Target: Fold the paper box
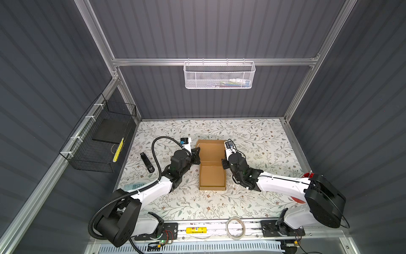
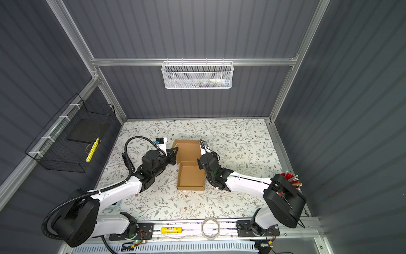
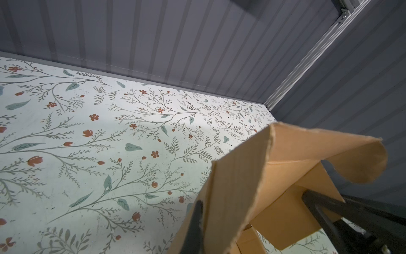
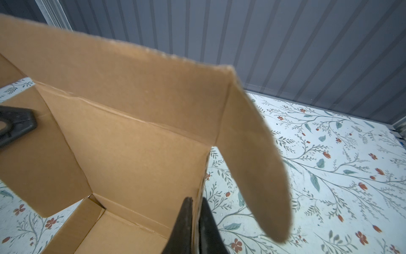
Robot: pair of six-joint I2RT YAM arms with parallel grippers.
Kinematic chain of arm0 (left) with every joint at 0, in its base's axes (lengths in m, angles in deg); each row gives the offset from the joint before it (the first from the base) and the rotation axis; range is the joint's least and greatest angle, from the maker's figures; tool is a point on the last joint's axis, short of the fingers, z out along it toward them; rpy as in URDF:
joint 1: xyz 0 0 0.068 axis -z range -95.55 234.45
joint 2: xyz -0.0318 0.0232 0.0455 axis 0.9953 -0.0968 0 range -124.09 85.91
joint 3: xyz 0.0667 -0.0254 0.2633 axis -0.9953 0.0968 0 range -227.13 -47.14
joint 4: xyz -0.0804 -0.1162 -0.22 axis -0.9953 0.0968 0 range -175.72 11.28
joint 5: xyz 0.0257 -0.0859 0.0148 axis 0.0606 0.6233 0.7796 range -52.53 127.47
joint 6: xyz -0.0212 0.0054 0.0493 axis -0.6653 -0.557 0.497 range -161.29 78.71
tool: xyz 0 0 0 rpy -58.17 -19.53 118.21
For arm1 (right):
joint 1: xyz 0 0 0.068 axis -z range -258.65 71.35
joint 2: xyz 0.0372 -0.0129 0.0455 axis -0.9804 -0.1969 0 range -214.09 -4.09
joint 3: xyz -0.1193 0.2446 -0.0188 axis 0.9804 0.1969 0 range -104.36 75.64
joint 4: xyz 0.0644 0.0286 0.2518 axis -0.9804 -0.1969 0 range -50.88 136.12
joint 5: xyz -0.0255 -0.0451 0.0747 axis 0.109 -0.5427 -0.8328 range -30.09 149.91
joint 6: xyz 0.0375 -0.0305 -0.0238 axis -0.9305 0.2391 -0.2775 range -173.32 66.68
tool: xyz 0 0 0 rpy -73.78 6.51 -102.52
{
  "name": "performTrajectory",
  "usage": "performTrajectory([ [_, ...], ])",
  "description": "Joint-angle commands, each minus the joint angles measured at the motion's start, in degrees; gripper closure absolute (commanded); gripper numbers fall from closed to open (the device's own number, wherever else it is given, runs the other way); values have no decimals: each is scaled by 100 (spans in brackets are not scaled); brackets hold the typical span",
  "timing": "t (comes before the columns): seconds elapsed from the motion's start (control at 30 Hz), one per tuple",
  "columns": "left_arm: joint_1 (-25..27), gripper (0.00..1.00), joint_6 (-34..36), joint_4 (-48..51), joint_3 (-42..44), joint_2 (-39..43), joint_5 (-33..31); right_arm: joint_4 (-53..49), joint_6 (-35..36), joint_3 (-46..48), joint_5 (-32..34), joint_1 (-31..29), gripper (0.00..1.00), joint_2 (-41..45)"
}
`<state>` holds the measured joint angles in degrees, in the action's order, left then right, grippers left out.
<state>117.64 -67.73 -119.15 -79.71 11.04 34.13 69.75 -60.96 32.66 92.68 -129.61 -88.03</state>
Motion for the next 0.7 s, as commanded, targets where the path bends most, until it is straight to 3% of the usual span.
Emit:
performTrajectory([
  [0.0,221,100,-169,-128,170,112,334,53,7,101,-287,-252,89,-96],
  [0.67,434,100,-274,-599,785,280,-4,193,-253,286,220,-665,87,-316],
])
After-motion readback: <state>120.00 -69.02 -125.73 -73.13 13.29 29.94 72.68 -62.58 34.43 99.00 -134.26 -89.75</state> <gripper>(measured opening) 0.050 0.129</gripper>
